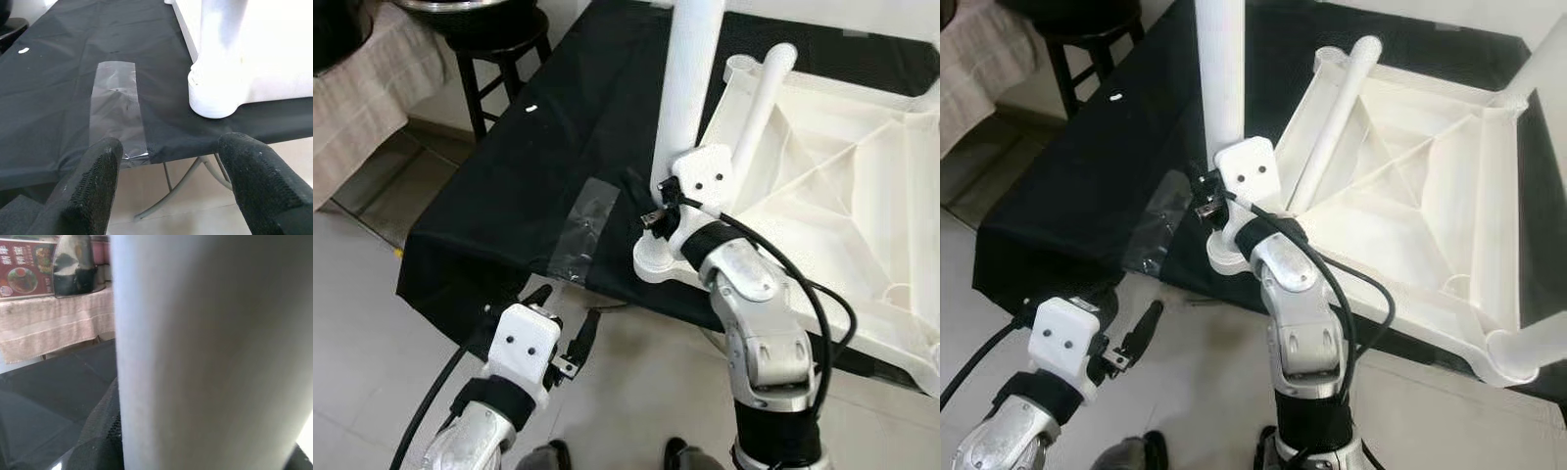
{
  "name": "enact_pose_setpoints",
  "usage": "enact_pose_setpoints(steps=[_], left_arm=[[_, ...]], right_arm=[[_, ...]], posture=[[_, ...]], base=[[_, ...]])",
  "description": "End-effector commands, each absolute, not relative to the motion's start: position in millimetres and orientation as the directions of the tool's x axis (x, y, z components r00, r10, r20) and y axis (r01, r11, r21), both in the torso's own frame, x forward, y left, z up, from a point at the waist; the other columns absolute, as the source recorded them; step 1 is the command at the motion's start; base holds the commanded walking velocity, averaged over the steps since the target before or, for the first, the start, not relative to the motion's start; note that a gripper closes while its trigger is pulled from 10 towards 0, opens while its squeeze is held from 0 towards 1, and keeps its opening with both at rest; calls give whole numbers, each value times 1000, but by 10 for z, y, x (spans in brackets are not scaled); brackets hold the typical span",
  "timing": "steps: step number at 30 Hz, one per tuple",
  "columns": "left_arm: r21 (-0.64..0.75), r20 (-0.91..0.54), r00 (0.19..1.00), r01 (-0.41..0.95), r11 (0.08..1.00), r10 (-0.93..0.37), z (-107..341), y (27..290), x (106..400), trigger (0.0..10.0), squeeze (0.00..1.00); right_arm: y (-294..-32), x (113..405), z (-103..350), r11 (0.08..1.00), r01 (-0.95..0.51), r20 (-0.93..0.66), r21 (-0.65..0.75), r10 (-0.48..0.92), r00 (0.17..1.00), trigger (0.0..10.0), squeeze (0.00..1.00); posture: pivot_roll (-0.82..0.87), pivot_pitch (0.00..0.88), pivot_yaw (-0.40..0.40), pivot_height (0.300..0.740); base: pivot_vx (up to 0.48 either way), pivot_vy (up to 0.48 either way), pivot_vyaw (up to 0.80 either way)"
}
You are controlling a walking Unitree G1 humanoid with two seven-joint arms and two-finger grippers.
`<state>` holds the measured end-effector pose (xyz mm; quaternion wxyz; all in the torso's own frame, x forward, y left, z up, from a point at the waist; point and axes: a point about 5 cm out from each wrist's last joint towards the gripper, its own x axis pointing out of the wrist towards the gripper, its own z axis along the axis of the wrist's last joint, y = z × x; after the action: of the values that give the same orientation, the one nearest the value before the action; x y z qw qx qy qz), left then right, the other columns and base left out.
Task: Building children table
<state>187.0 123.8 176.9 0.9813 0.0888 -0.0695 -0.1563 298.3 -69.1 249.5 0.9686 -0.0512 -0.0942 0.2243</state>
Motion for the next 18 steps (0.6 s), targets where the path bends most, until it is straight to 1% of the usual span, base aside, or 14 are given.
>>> enact_pose_setpoints(steps=[1, 3, 4, 5, 6, 7, 9, 10, 11, 12, 13, 14, 15, 18], left_arm=[[199, 77, 946, 295, 935, -315, 1706, 1260, 1853, 10000, 0], [202, 78, 948, 288, 936, -308, 1711, 1276, 1849, 10000, 0], [202, 78, 948, 288, 936, -308, 1711, 1276, 1849, 10000, 0], [202, 78, 948, 287, 936, -307, 1711, 1280, 1850, 10000, 0], [202, 78, 948, 287, 936, -307, 1711, 1280, 1850, 10000, 0], [202, 80, 948, 287, 936, -307, 1715, 1279, 1849, 10000, 0], [202, 80, 948, 287, 936, -307, 1715, 1279, 1849, 10000, 0], [202, 82, 948, 287, 936, -309, 1718, 1275, 1849, 10000, 0], [202, 82, 948, 287, 936, -309, 1718, 1275, 1849, 10000, 0], [201, 83, 947, 290, 936, -311, 1723, 1267, 1843, 10000, 0], [201, 83, 947, 290, 936, -311, 1723, 1267, 1843, 10000, 0], [199, 84, 946, 293, 935, -314, 1728, 1255, 1830, 10000, 0], [198, 83, 945, 294, 935, -315, 1730, 1247, 1816, 10000, 0], [196, 78, 947, 292, 936, -312, 1729, 1249, 1795, 10000, 0]], right_arm=[[-435, 2985, 2252, 870, -488, 37, 75, 486, 873, 10000, 1000], [-478, 2997, 2408, 827, -558, 72, 75, 553, 830, 10000, 1000], [-478, 2997, 2408, 827, -558, 72, 75, 553, 830, 10000, 1000], [-493, 3017, 2479, 795, -603, 98, 62, 597, 797, 10000, 1000], [-493, 3017, 2479, 795, -603, 98, 62, 597, 797, 10000, 1000], [-508, 3025, 2574, 685, -728, 121, -38, 726, 677, 10000, 1000], [-508, 3025, 2574, 685, -728, 121, -38, 726, 677, 10000, 1000], [-565, 3057, 2648, 557, -818, 115, -145, 830, 545, 10000, 933], [-565, 3057, 2648, 557, -818, 115, -145, 830, 545, 10000, 933], [-651, 3102, 2702, 427, -880, 88, -208, 904, 418, 10000, 145], [-651, 3102, 2702, 427, -880, 88, -208, 904, 418, 10000, 145], [-758, 3200, 2732, 340, -906, 43, -254, 939, 341, 10000, 0], [-846, 3280, 2753, 292, -912, 11, -287, 953, 302, 10000, 0], [-958, 3417, 2816, 255, -925, -9, -282, 963, 269, 10000, 0]], posture=[[34, 276, -42, 740], [35, 276, -43, 740], [35, 276, -43, 740], [35, 276, -43, 740], [35, 276, -43, 740], [42, 283, -47, 740], [42, 283, -47, 740], [44, 285, -46, 740], [44, 285, -46, 740], [48, 293, -44, 740], [48, 293, -44, 740], [67, 300, -44, 740], [76, 305, -45, 740], [83, 309, -45, 740]], base=[[0, 0, 0], [0, 0, 0], [0, 0, 0], [0, 0, 0], [0, 0, 0], [0, 0, 0], [0, 0, 0], [0, 0, 0], [0, 0, 0], [0, 0, 0], [0, 0, 0], [0, 0, 0], [0, 0, 0], [0, 0, 0]])
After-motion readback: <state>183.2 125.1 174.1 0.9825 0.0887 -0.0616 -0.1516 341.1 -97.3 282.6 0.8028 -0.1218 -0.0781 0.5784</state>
